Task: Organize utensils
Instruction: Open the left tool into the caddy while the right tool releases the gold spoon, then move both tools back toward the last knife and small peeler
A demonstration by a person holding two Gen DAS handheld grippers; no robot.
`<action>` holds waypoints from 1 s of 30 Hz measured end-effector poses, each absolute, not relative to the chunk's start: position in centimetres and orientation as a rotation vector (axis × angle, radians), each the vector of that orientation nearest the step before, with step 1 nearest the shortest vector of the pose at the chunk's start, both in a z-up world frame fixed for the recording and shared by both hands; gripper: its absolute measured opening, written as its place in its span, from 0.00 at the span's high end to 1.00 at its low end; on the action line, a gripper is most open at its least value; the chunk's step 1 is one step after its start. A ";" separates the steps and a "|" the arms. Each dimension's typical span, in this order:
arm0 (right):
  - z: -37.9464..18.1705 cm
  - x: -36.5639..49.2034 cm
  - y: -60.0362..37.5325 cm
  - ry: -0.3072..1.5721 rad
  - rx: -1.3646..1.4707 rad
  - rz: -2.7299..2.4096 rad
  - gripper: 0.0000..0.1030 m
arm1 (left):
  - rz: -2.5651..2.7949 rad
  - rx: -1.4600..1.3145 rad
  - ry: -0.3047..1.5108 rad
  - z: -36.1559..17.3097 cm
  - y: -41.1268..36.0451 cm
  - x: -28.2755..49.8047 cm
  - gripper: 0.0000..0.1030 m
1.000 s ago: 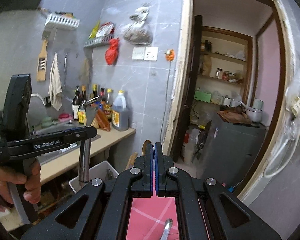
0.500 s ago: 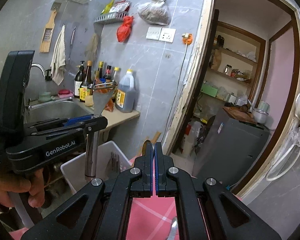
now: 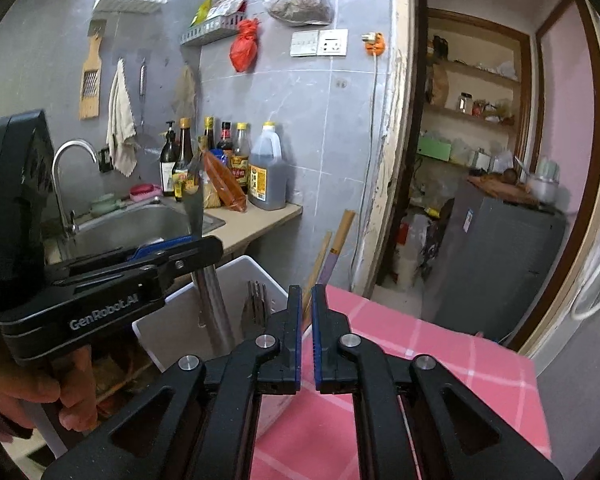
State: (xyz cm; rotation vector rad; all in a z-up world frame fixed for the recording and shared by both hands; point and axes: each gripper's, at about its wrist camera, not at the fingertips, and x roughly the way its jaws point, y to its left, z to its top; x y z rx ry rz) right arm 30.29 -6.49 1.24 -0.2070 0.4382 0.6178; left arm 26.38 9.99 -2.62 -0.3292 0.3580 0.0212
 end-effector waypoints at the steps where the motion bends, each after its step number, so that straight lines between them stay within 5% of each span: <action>1: 1.2 30.4 -6.8 0.441 -0.188 0.622 0.96 | 0.014 -0.331 0.370 -2.6 10.0 26.4 0.78; 6: 1.3 30.8 -8.1 0.449 -0.098 0.611 0.95 | 0.008 -0.311 0.401 -2.6 9.7 26.1 0.68; 8: 1.5 30.8 -8.6 0.443 -0.074 0.600 0.90 | 0.007 -0.306 0.393 -2.3 9.5 25.8 0.54; 14: 2.7 30.4 -10.4 0.404 -0.023 0.558 0.74 | 0.011 -0.298 0.418 -1.3 9.4 25.4 0.45; 19: 4.1 29.2 -12.8 0.333 0.032 0.496 0.49 | 0.025 -0.308 0.367 0.4 8.8 24.0 0.30; 30: 5.9 26.7 -20.1 0.228 0.081 0.355 0.15 | 0.018 -0.287 0.274 3.0 4.6 22.0 0.03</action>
